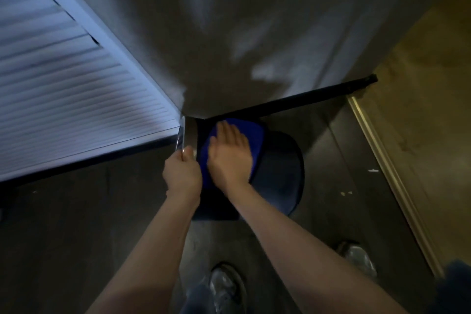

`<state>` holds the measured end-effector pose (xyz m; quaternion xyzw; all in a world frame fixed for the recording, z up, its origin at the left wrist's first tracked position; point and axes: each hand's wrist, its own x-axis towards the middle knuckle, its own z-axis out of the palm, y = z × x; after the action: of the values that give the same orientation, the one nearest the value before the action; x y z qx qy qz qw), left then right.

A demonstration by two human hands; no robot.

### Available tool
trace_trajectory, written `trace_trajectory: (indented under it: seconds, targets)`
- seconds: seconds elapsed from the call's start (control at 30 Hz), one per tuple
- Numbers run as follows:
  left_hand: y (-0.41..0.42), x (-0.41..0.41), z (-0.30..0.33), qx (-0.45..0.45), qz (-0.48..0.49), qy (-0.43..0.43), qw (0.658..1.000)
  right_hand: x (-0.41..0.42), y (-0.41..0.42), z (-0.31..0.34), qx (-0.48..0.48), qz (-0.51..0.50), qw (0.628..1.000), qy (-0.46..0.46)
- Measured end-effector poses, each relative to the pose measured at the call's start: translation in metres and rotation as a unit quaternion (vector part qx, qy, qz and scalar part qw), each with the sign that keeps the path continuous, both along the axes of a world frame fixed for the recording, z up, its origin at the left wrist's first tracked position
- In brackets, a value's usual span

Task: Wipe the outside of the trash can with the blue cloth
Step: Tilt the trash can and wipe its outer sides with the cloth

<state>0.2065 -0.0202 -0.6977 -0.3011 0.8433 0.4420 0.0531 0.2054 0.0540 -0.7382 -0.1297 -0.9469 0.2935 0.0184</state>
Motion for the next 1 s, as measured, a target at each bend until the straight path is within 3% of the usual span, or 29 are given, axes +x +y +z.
trace_trajectory:
  seconds: [0.23,0.4,0.6,0.8,1.0]
  targets:
    - [-0.029,0.007,-0.009,0.074,0.006,-0.021,0.997,0.011,0.032,-0.007,0.027,0.263,0.964,0.021]
    - [-0.040,0.008,-0.008,0.069,-0.037,-0.018,0.997,0.030,0.078,-0.030,0.041,0.162,0.986,-0.002]
    - [-0.036,0.003,-0.005,0.071,-0.035,-0.010,0.997,0.026,0.068,-0.040,0.043,0.037,0.998,-0.041]
    - [-0.042,0.005,-0.014,0.063,0.012,-0.016,0.998,0.010,0.036,-0.031,0.052,0.033,0.996,-0.060]
    - [-0.042,0.010,-0.012,0.057,-0.008,-0.025,0.998,0.016,-0.028,-0.005,0.044,0.145,0.988,0.002]
